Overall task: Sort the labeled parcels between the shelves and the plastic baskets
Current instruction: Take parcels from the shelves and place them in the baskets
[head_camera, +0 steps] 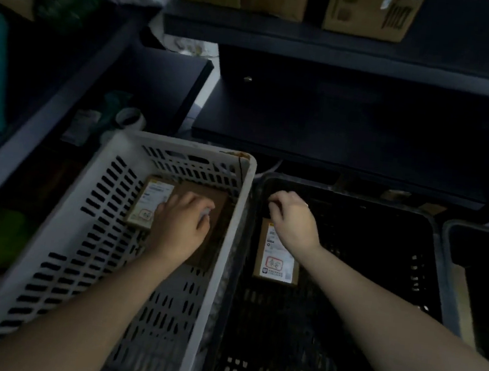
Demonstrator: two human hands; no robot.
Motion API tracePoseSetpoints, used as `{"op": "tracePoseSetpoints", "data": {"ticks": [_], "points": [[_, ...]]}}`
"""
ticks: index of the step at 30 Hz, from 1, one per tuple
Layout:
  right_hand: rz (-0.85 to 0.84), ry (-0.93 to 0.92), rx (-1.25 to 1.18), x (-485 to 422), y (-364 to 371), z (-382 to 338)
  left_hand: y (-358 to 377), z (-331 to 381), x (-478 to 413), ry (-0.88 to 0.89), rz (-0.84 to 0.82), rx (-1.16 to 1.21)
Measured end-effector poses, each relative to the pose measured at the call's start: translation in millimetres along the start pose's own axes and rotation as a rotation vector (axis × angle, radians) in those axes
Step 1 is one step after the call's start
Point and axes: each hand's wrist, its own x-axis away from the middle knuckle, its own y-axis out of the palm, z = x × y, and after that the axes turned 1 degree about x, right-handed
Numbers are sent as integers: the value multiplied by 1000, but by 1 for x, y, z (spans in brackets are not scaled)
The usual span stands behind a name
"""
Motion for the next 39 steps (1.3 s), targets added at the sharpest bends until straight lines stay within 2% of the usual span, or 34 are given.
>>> {"op": "tracePoseSetpoints", "data": {"ticks": [5,7,10,14,17,22,27,30,34,39], "points": [[28,-281,-31,-4,-13,-62,-22,-31,22,-177,19,-25],[-27,-392,21,-5,-6,-79,-27,-46,28,-236,23,6],[-216,-472,134,-11,16,-100,-30,-65,32,-268,26,7],[-541,-254,264,-28,66,-120,-21,-91,23,-287,-48,42],[-633,8,187,-45,104,-120,-5,-115,10,-294,-148,69],[-601,424,-100,-69,147,-110,30,-147,-11,-297,-326,144],[-419,709,-312,-83,192,-93,70,-166,-35,-367,-477,417],[-377,769,-259,-82,201,-96,90,-175,-44,-386,-458,498],[-339,738,-152,-78,201,-104,99,-178,-49,-470,-435,658],[-339,694,-10,-73,207,-112,101,-176,-46,-491,-544,725]]}}
